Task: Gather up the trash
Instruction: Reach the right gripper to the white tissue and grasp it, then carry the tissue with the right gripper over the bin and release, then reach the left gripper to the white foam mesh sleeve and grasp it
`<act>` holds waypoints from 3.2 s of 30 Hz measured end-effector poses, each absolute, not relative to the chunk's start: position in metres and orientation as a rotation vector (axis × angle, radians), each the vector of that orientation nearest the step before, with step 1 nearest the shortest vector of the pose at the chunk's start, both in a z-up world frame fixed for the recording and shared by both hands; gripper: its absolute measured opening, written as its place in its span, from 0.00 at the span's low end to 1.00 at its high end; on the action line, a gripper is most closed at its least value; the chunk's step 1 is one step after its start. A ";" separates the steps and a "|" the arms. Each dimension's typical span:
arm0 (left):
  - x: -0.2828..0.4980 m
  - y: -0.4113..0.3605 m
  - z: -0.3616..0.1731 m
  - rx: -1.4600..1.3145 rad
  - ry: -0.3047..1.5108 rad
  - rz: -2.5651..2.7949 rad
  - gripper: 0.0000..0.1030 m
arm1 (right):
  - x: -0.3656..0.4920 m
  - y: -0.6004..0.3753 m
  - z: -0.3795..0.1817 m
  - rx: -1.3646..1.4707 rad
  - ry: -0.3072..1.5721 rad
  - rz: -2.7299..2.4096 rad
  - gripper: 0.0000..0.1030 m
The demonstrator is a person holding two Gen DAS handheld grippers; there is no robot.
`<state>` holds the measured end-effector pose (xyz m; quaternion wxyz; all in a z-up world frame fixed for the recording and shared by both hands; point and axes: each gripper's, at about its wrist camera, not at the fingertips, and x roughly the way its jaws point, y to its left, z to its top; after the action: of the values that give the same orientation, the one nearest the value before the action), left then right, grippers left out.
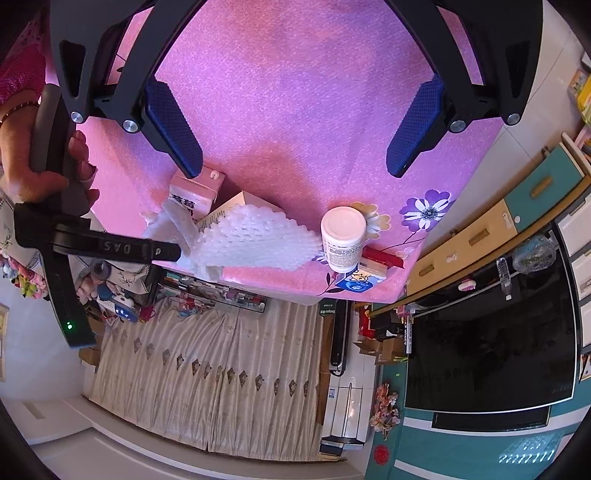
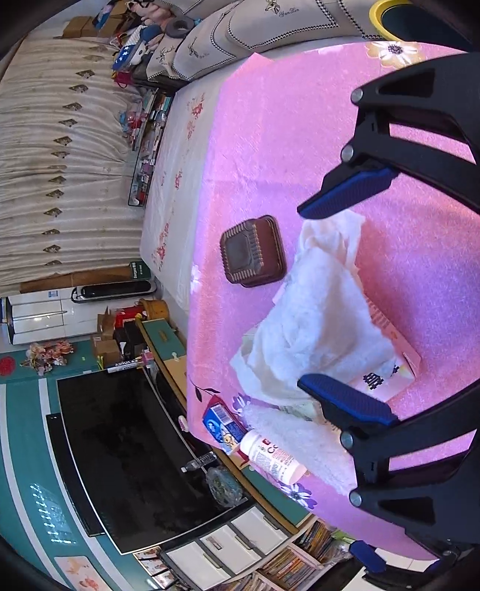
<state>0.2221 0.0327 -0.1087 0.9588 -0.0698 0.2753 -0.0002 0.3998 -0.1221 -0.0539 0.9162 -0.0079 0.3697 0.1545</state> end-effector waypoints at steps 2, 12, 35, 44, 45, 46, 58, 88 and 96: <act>0.222 0.033 -0.109 -0.141 0.557 -0.003 0.95 | 0.400 -0.118 -0.057 -0.027 0.775 0.330 0.48; 0.223 0.035 -0.112 -0.148 0.561 -0.005 0.95 | 0.389 -0.134 -0.036 0.010 0.666 0.300 0.06; 0.221 0.030 -0.110 -0.118 0.547 0.002 0.95 | 0.285 -0.268 0.022 0.087 0.484 0.035 0.06; 0.221 0.025 -0.111 -0.083 0.552 0.020 0.95 | 0.233 -0.374 -0.013 0.147 0.513 -0.200 0.06; 0.221 0.023 -0.111 -0.073 0.549 0.022 0.95 | 0.230 -0.385 -0.019 0.158 0.525 -0.220 0.07; 0.220 0.022 -0.110 -0.064 0.546 0.023 0.95 | 0.227 -0.399 -0.028 0.175 0.543 -0.247 0.07; 0.216 0.011 -0.108 -0.003 0.523 0.026 0.95 | 0.237 -0.468 -0.103 0.281 0.708 -0.370 0.08; 0.264 -0.015 -0.116 0.114 0.646 -0.061 0.95 | 0.249 -0.336 -0.074 0.145 0.534 -0.209 0.64; 0.310 -0.018 -0.107 0.149 0.627 -0.050 0.89 | 0.254 -0.333 -0.077 0.144 0.559 -0.204 0.64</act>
<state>0.3096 -0.0178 -0.1071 0.9481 0.0732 0.3083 -0.0246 0.2539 -0.3333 -0.0773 0.9536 0.0710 0.2750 -0.1003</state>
